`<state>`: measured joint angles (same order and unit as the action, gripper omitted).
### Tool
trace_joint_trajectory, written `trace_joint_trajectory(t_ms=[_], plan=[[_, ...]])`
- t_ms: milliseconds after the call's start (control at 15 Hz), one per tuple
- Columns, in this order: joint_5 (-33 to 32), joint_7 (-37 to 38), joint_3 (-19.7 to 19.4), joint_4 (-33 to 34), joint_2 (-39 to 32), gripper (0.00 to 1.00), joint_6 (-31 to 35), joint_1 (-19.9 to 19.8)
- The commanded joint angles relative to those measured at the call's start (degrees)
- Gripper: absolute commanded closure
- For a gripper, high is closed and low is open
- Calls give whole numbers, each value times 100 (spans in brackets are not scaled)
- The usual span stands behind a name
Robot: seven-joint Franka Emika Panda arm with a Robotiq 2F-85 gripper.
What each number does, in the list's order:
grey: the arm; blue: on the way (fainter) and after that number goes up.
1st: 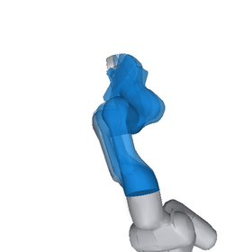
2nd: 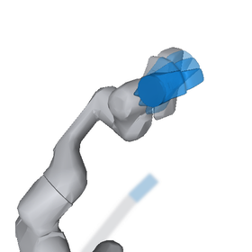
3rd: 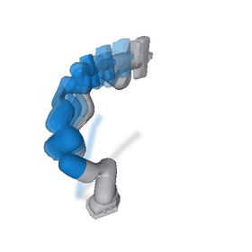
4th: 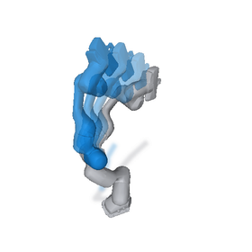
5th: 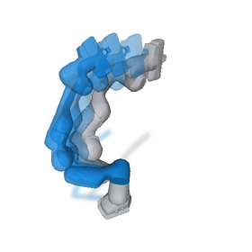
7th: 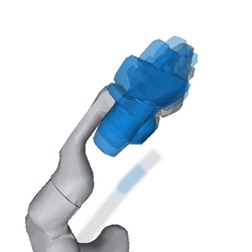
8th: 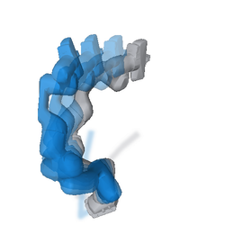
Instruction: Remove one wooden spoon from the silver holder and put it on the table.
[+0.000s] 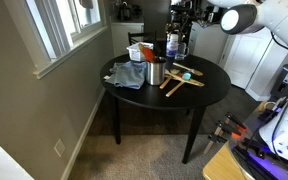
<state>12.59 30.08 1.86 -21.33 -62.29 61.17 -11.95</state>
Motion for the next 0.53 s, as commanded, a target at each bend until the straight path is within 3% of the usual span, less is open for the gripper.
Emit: trace_joint_trajectory(t_ms=[0, 67, 467], plan=[[-7, -20, 1, -111, 65, 7, 42, -6], [-6, -20, 3, -111, 65, 0, 42, -5], [-6, -20, 6, -111, 65, 0, 42, -4]])
